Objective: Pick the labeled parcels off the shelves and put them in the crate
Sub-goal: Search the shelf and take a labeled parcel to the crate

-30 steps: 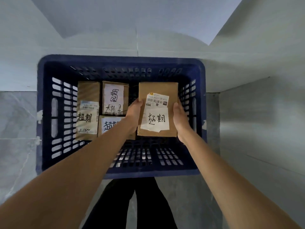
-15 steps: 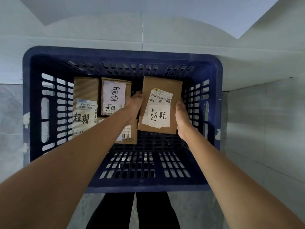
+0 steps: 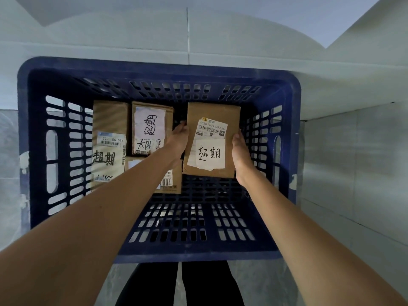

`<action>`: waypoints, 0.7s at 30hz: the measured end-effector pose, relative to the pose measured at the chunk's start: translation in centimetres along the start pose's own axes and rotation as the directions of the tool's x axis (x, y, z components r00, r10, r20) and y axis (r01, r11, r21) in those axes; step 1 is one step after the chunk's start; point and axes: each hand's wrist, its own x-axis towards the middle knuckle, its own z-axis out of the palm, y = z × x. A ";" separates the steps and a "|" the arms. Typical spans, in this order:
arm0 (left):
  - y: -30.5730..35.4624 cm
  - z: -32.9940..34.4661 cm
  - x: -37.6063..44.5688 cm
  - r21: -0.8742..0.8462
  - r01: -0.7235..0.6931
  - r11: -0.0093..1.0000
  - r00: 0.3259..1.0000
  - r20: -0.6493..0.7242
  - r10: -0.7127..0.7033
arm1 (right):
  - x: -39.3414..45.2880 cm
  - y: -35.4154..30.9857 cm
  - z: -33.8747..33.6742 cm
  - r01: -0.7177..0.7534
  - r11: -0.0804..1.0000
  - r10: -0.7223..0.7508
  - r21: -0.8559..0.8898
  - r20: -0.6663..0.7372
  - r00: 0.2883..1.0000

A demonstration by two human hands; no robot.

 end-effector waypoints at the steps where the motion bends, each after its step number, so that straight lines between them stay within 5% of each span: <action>1: 0.3 0.0 -0.6 0.016 -0.016 1.000 1.000 -0.023 0.016 | -0.2 0.0 0.0 -0.008 1.000 0.008 0.003 -0.009 1.000; 12: 3.4 -2.1 -14.7 0.260 -0.139 0.956 0.984 -0.075 0.163 | -11.5 -4.6 -2.0 0.006 0.996 -0.009 -0.090 -0.031 0.999; 21: 3.9 -9.1 -34.1 0.390 -0.079 0.918 0.995 -0.030 0.099 | -29.5 -6.6 -0.7 0.167 0.856 -0.100 -0.490 0.161 0.982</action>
